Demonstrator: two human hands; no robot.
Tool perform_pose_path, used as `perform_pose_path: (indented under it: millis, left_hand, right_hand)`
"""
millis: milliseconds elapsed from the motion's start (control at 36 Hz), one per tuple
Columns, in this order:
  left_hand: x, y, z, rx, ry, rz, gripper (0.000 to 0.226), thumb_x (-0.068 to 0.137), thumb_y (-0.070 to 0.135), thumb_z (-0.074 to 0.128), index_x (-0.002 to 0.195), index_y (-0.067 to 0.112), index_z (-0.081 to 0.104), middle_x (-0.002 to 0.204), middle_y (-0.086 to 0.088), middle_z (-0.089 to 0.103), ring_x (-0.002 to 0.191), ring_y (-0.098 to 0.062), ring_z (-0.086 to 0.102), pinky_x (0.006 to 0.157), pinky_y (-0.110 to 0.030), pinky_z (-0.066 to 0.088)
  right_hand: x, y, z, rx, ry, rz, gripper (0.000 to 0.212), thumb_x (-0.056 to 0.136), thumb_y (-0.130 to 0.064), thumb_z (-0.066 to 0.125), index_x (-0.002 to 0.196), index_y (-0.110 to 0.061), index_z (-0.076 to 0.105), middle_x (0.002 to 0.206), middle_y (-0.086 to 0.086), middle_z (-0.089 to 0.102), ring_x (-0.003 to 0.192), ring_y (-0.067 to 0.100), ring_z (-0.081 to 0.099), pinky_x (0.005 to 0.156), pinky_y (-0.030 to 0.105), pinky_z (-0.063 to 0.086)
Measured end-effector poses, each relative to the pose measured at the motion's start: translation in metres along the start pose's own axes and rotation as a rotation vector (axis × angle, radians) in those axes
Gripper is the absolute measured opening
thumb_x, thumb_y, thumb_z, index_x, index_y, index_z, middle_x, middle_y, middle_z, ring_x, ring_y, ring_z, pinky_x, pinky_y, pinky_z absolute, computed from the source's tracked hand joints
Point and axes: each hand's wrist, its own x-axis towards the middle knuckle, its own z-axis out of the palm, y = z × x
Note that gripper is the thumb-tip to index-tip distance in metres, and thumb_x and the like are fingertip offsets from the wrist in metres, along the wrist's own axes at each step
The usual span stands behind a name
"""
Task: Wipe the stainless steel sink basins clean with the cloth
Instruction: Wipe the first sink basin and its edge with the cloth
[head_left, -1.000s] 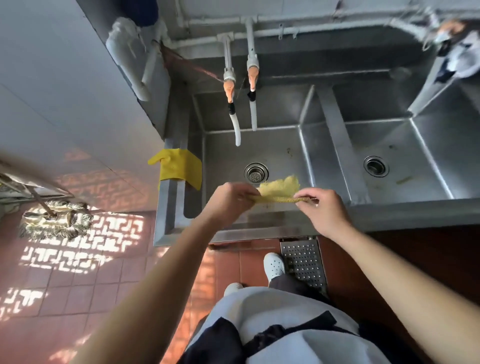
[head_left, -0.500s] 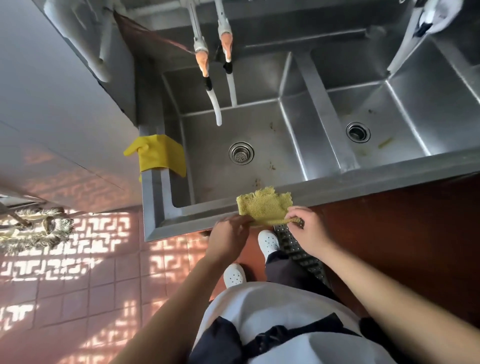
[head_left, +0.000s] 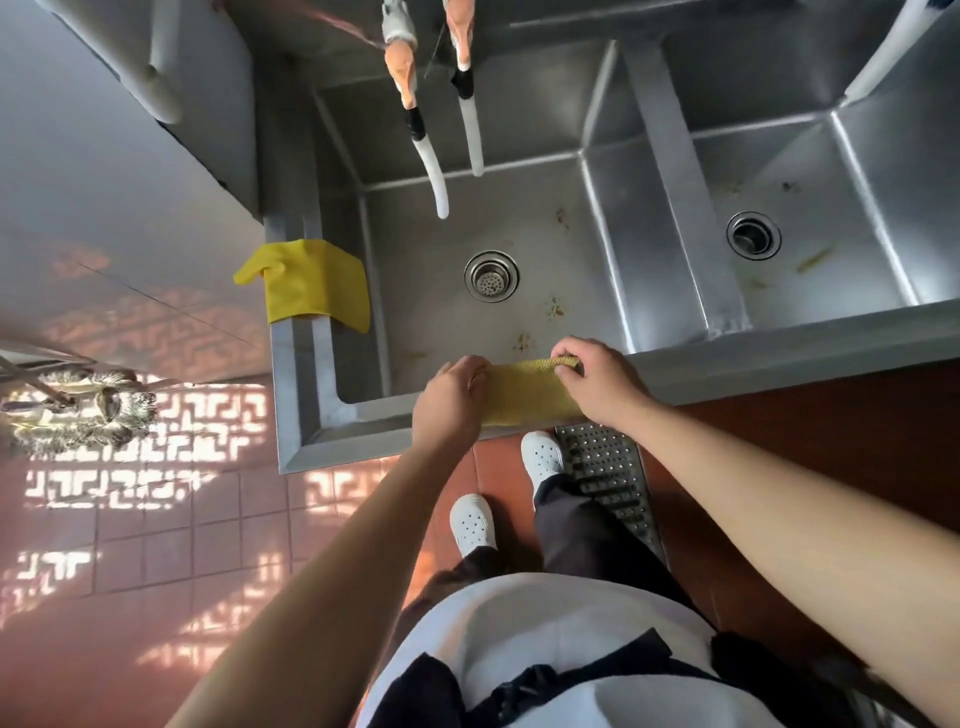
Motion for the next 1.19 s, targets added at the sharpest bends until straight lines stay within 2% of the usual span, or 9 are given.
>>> perform_pose_path:
  millis: [167, 333, 417, 528, 778, 861, 972, 1139, 1194]
  left_hand:
    - [-0.002, 0.0, 0.007, 0.167, -0.013, -0.073, 0.038, 0.096, 0.026, 0.054, 0.133, 0.026, 0.056, 0.135, -0.002, 0.051, 0.117, -0.028, 0.052, 0.089, -0.04, 0.05]
    - [-0.014, -0.016, 0.004, 0.217, 0.079, 0.235, 0.047, 0.093, 0.023, 0.058, 0.139, 0.016, 0.053, 0.148, -0.009, 0.047, 0.137, -0.033, 0.038, 0.112, -0.046, 0.033]
    - [-0.025, -0.025, 0.004, 0.274, -0.063, 0.429, 0.054, 0.091, 0.032, 0.062, 0.142, 0.017, 0.051, 0.149, -0.004, 0.048, 0.139, -0.029, 0.04, 0.115, -0.043, 0.029]
    - [-0.027, -0.038, 0.004, 0.377, -0.201, 0.451, 0.061, 0.089, 0.03, 0.066, 0.147, 0.023, 0.046, 0.153, 0.002, 0.042, 0.143, -0.02, 0.036, 0.12, -0.038, 0.022]
    - [-0.023, -0.026, -0.004, 0.444, -0.048, 0.554, 0.032, 0.087, 0.015, 0.065, 0.118, 0.022, 0.071, 0.118, 0.002, 0.071, 0.107, -0.021, 0.068, 0.092, -0.038, 0.048]
    - [-0.023, -0.012, -0.014, 0.524, -0.144, 0.439, 0.029, 0.1, 0.024, 0.046, 0.122, 0.03, 0.063, 0.114, 0.002, 0.071, 0.104, -0.024, 0.066, 0.096, -0.036, 0.041]
    - [-0.02, 0.001, -0.034, 0.284, -0.28, 0.299, 0.027, 0.095, 0.028, 0.049, 0.113, 0.028, 0.069, 0.101, -0.003, 0.074, 0.092, -0.031, 0.066, 0.081, -0.038, 0.054]
    - [-0.007, 0.029, -0.077, 0.063, -0.51, 0.238, 0.029, 0.092, 0.013, 0.06, 0.118, 0.018, 0.072, 0.106, 0.001, 0.071, 0.09, -0.01, 0.06, 0.08, -0.018, 0.042]
    - [-0.005, 0.036, -0.086, -0.024, -0.601, 0.219, 0.025, 0.091, 0.016, 0.062, 0.113, 0.017, 0.073, 0.104, 0.001, 0.072, 0.09, -0.011, 0.061, 0.083, -0.026, 0.049]
  right_hand:
    - [0.004, 0.006, 0.014, -0.191, 0.011, 0.004, 0.024, 0.089, -0.019, 0.064, 0.113, -0.024, 0.065, 0.114, 0.001, 0.054, 0.099, 0.025, 0.055, 0.085, 0.035, 0.047]
    - [-0.013, 0.005, 0.015, -0.171, 0.11, -0.138, 0.044, 0.087, -0.013, 0.063, 0.13, -0.02, 0.06, 0.131, 0.003, 0.055, 0.123, 0.025, 0.045, 0.105, 0.041, 0.031]
    - [-0.027, 0.003, 0.017, -0.281, -0.073, -0.258, 0.049, 0.09, -0.028, 0.06, 0.138, -0.025, 0.053, 0.145, -0.004, 0.049, 0.135, 0.02, 0.04, 0.112, 0.042, 0.02]
    - [-0.039, 0.01, 0.026, -0.452, -0.214, -0.23, 0.057, 0.095, -0.036, 0.056, 0.149, -0.035, 0.037, 0.159, -0.012, 0.028, 0.147, 0.012, 0.026, 0.12, 0.048, 0.008]
    - [-0.039, -0.005, 0.032, -0.48, -0.072, -0.21, 0.043, 0.099, -0.011, 0.049, 0.138, -0.03, 0.054, 0.146, -0.007, 0.051, 0.135, 0.018, 0.048, 0.119, 0.047, 0.015]
    - [-0.042, -0.017, 0.025, -0.435, -0.02, -0.156, 0.039, 0.099, -0.008, 0.046, 0.124, -0.031, 0.065, 0.125, -0.004, 0.068, 0.114, 0.023, 0.061, 0.109, 0.039, 0.032]
    - [-0.043, -0.029, 0.002, -0.232, -0.078, -0.023, 0.027, 0.097, -0.02, 0.049, 0.109, -0.035, 0.067, 0.107, -0.001, 0.072, 0.094, 0.026, 0.064, 0.086, 0.034, 0.051]
    - [-0.055, -0.036, -0.04, 0.037, -0.199, -0.011, 0.029, 0.093, -0.016, 0.058, 0.091, -0.043, 0.065, 0.106, -0.008, 0.072, 0.102, 0.019, 0.067, 0.097, 0.042, 0.051]
    - [-0.061, -0.04, -0.053, 0.071, -0.204, -0.037, 0.032, 0.092, -0.012, 0.06, 0.093, -0.043, 0.067, 0.108, -0.008, 0.072, 0.105, 0.021, 0.067, 0.101, 0.045, 0.05]
